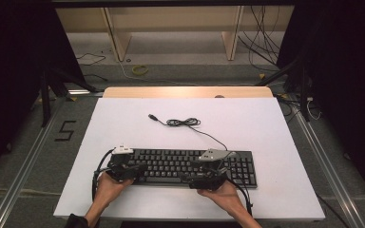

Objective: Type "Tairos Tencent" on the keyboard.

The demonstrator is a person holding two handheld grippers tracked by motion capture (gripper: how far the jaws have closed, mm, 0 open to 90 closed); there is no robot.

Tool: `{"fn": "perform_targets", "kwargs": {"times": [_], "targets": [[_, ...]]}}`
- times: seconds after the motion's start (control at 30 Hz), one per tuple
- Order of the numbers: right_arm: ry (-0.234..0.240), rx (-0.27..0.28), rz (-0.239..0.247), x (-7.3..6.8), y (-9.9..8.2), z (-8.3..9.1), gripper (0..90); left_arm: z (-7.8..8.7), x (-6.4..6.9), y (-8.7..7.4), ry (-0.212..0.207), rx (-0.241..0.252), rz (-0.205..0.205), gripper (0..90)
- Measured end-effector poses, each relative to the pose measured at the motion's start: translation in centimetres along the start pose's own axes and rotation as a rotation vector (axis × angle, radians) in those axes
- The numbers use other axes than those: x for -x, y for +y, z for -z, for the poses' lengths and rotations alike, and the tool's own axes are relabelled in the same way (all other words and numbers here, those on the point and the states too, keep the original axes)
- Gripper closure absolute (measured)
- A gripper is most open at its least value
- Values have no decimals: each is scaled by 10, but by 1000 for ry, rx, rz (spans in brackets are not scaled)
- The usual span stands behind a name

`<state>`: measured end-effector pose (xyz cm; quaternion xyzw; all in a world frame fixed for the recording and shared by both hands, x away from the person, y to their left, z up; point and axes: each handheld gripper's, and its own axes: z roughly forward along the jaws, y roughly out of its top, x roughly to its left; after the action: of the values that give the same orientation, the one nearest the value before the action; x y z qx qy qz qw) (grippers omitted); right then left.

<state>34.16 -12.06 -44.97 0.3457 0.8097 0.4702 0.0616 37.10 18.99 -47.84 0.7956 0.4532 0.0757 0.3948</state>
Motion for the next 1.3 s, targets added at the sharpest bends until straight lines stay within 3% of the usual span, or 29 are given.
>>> {"fn": "perform_targets", "kwargs": {"times": [0.07,0.2,0.53,0.67,0.87,1.3], "targets": [[0,3,-1,0,0,0,365,3,1,1,2,27,15,859],[-3,8,-4,1,0,1,364,10,0,2,-38,70,24,791],[-4,11,-6,1,1,0,365,17,0,2,-93,139,68,446],[-3,13,-6,1,1,-1,365,20,1,1,-105,164,67,373],[0,13,-3,0,2,-3,366,24,1,-1,-119,177,58,315],[12,6,0,-2,7,-12,370,29,4,-2,-125,202,55,284]]}}
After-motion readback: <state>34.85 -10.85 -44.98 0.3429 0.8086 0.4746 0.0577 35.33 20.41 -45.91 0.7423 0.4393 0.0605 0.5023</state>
